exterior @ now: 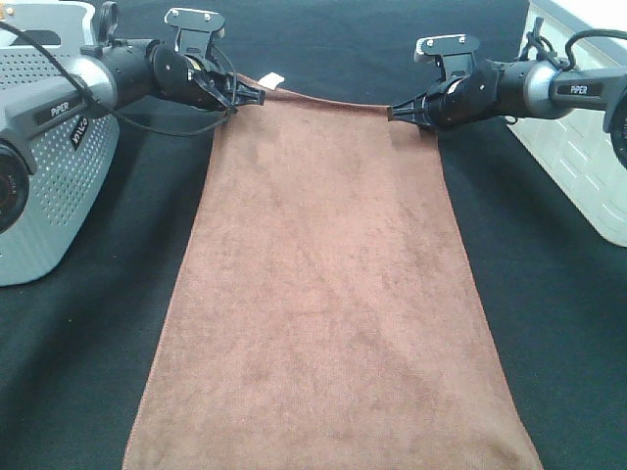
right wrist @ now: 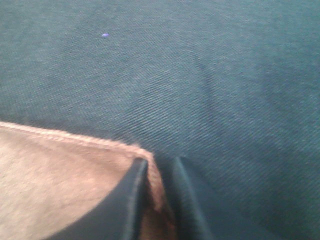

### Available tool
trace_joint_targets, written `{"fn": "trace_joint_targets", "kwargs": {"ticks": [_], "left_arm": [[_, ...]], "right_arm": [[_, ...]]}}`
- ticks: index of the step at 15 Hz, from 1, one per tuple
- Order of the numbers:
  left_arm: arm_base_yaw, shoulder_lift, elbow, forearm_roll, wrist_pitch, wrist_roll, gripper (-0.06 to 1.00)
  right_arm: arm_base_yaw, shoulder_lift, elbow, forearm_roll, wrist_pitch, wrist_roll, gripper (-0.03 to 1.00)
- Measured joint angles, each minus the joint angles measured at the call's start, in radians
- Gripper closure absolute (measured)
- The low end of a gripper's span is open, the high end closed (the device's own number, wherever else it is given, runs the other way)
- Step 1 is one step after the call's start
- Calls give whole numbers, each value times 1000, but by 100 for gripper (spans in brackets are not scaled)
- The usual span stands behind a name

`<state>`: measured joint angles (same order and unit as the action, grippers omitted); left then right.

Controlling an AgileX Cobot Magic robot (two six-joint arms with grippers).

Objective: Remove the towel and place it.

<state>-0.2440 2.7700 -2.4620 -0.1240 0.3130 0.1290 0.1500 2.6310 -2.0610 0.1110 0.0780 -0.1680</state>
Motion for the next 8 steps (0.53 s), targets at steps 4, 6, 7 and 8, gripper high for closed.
{"fn": "trace_joint_targets", "kwargs": {"ticks": [4,6,7,8], "left_arm": [[0,2,0,0,-8,0,94],[0,6,0,1,-13,0,94],[0,7,0,2,-14,0,94],[0,7,0,2,-14,0,94]], "right_arm": [[-16,0,0,-1,-19,0,46],[-26,0,0,-2,-32,0,39],[-31,0,-3,-2,-35,0,38],[-37,0,-6,-2,-42,0,38]]}}
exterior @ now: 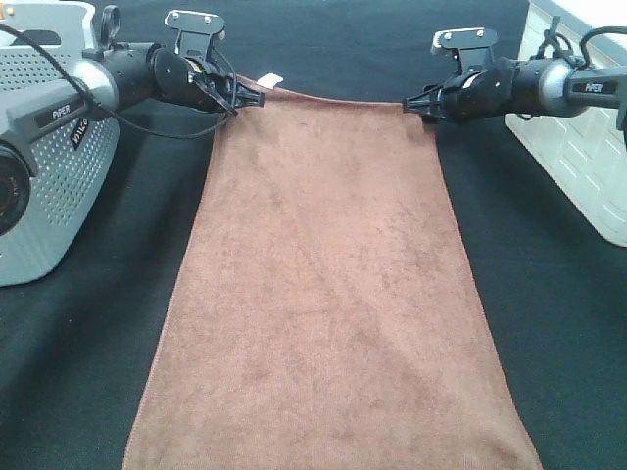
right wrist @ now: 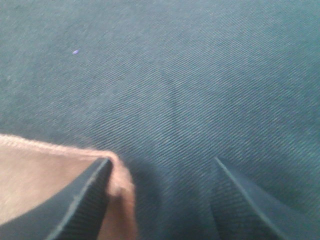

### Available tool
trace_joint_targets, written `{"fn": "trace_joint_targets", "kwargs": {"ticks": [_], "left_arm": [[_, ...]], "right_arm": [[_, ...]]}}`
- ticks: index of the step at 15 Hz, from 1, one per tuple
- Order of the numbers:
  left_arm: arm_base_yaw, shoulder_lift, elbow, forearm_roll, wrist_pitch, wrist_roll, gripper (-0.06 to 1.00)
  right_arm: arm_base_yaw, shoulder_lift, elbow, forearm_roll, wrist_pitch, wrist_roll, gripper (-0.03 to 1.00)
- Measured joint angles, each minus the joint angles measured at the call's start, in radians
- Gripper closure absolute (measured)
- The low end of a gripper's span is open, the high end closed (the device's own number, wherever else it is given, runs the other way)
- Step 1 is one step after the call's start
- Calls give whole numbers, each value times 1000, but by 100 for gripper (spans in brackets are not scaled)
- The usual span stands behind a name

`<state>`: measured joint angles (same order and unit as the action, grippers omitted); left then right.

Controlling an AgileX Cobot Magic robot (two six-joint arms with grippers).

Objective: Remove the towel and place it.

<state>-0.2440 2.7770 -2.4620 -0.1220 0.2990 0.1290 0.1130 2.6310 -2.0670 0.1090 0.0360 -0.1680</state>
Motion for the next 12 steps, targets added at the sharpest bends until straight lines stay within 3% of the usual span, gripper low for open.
{"fn": "trace_joint_targets", "kwargs": {"ticks": [7,10,12], "left_arm": [[0,4,0,0,8,0,91],[0,20,0,4,15,0,83],[4,22,0,11,14,0,71]], "right_arm": [[-7,10,-5,1,-11,2,38],[-7,10,-8,17,40,45,38],[-7,10,-8,23,120,78,38]]}}
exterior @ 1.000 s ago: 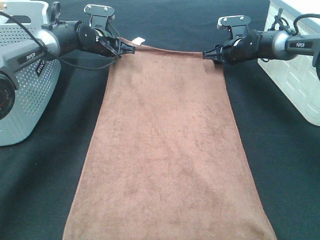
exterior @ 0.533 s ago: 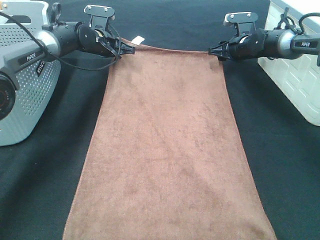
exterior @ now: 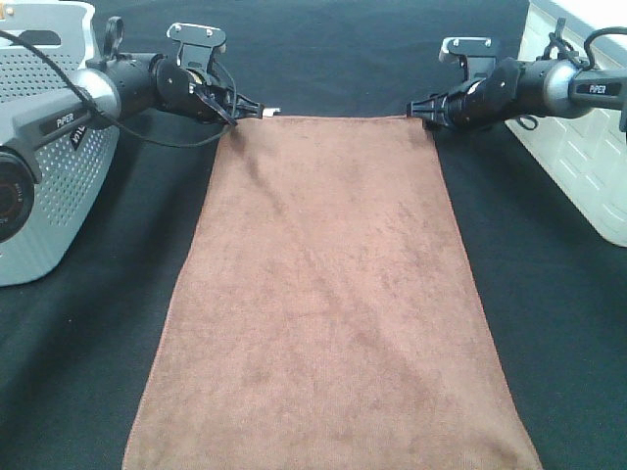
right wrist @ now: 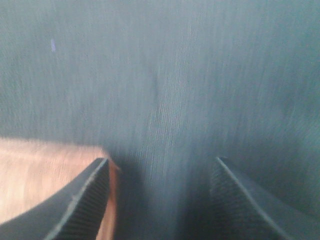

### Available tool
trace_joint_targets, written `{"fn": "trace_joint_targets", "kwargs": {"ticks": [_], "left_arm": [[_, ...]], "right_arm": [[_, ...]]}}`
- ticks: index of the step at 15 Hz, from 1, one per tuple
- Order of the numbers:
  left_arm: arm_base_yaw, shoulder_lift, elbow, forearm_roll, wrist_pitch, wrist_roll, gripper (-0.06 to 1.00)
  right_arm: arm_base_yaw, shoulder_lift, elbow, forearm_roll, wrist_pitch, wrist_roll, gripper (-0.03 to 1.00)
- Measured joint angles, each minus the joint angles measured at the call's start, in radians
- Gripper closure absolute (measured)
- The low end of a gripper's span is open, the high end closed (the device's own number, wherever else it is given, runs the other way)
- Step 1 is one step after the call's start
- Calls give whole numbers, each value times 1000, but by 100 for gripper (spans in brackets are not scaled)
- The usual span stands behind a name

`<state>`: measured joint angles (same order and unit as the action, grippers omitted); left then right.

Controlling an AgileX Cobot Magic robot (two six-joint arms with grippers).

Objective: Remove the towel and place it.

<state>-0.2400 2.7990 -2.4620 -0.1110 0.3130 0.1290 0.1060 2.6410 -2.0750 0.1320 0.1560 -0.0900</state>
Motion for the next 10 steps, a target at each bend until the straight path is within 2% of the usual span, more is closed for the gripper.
{"fn": "trace_joint_targets", "kwargs": {"ticks": [4,7,9,10], "left_arm": [[27,1,0,2,15,-6,29],[27,0,0,0,19,-6,28],[27,-67,0,-1,151,-50,23],[27,-67,0,-1,151,-50,23]], "right_arm": [[0,-30,-8,1,146,7,38],[0,-82,-8,0,165,7,38],[0,-205,-8,0,274,5,35],[0,-205,-8,0,274,5,35]]}}
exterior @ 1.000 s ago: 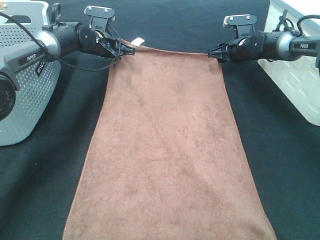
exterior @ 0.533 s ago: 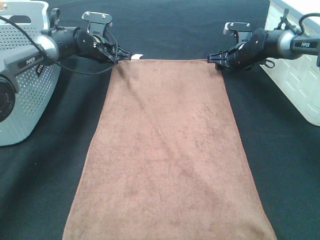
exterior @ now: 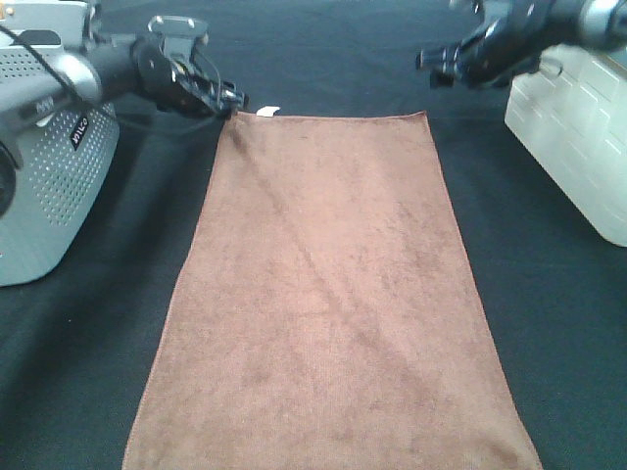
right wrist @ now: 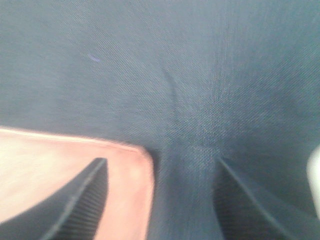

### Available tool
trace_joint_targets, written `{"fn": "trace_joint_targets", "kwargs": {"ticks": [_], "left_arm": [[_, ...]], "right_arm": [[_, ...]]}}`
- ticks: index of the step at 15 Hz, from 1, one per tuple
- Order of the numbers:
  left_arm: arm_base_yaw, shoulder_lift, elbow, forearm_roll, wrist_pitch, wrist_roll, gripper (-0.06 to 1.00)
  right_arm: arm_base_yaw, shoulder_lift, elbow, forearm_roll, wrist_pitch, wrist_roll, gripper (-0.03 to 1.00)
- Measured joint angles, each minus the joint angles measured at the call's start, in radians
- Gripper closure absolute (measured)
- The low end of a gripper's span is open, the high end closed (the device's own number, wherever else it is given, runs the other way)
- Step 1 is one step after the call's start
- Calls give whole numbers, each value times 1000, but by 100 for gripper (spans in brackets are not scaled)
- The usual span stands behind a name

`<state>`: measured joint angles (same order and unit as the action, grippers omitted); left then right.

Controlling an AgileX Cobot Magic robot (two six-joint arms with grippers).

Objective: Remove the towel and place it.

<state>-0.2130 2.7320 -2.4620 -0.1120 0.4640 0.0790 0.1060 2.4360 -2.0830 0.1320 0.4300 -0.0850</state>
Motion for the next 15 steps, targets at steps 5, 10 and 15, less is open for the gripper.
{"fn": "trace_joint_targets", "kwargs": {"ticks": [5,10,15], "left_arm": [[5,-302,-2,13,538,-42,4],[125,-459,26,132,744,-124,4],[196,-821,562,134,741,-111,4]], "right_arm": [[-4,-301,0,-26,558,11,25],[-37,-487,5,-84,778,75,25],[-36,-820,423,-74,777,85,25]]}}
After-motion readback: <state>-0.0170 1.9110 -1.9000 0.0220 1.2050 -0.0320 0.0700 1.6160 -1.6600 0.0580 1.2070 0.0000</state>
